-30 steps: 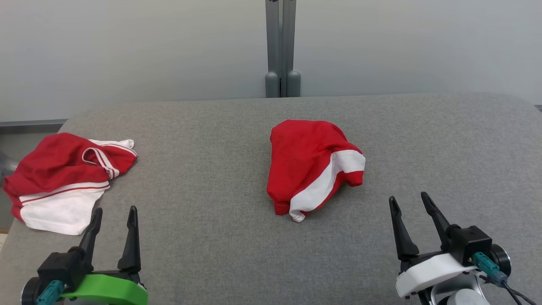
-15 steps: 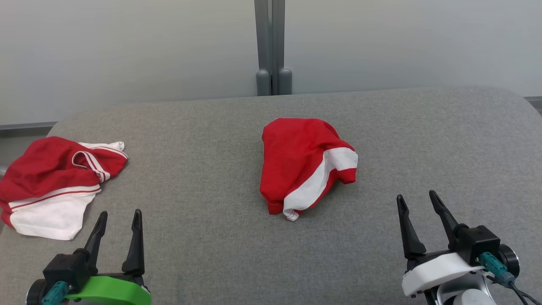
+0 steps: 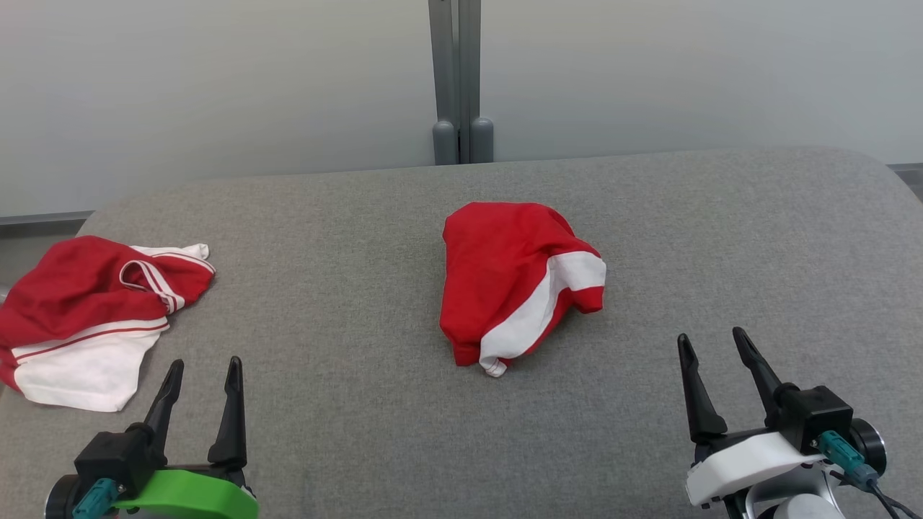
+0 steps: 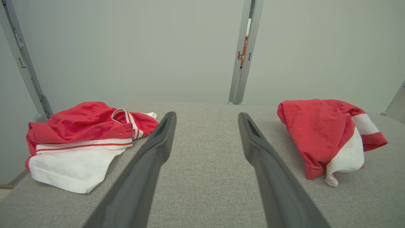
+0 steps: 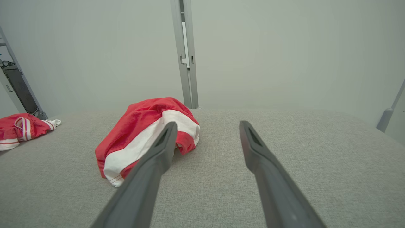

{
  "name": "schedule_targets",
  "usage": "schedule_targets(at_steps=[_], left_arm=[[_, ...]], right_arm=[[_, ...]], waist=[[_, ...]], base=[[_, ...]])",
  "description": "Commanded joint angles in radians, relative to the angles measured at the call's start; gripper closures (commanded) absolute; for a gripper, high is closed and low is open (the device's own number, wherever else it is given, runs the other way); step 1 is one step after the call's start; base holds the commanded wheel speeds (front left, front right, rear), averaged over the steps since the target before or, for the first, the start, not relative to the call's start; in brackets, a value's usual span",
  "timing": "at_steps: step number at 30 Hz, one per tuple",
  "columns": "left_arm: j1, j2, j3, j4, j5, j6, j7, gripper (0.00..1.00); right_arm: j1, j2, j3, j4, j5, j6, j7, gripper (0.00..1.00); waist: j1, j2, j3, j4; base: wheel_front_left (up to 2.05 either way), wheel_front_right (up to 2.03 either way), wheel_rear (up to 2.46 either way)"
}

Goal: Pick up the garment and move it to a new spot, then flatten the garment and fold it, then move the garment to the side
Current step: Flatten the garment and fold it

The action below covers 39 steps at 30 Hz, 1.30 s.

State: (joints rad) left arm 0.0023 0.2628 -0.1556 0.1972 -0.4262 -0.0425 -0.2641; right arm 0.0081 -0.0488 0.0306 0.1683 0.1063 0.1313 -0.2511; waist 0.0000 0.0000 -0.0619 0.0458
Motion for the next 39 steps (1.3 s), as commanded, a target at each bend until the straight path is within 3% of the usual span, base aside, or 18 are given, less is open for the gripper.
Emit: schedule_targets(at_steps=[1,22,39], left_arm=[[-0.003,-0.001,0.005,-0.002,0.008,0.004,-0.001,0.00],[-0.002,0.013,0.009,-0.008,0.009,0.015,0.001,0.00],[-0.006,0.033,0.004,-0.029,0.021,0.053,0.030,0.00]], right_arm=[[0.008,-0.003,0.000,0.002,0.002,-0.001,0.001,0.00],[0.010,-0.003,0.002,0.019,0.009,-0.001,-0.006,0.00],[-0.035,-0.003,0.003,0.054,-0.008,-0.001,-0.002,0.00]], waist=[[0.0000,0.0000,0.000,0.000],[0.0000,0.0000,0.004,0.008],[0.0000,0.0000,0.016,0.029]], base=[[0.00,0.00,0.00],[0.00,0.00,0.00],[0.00,0.00,0.00]])
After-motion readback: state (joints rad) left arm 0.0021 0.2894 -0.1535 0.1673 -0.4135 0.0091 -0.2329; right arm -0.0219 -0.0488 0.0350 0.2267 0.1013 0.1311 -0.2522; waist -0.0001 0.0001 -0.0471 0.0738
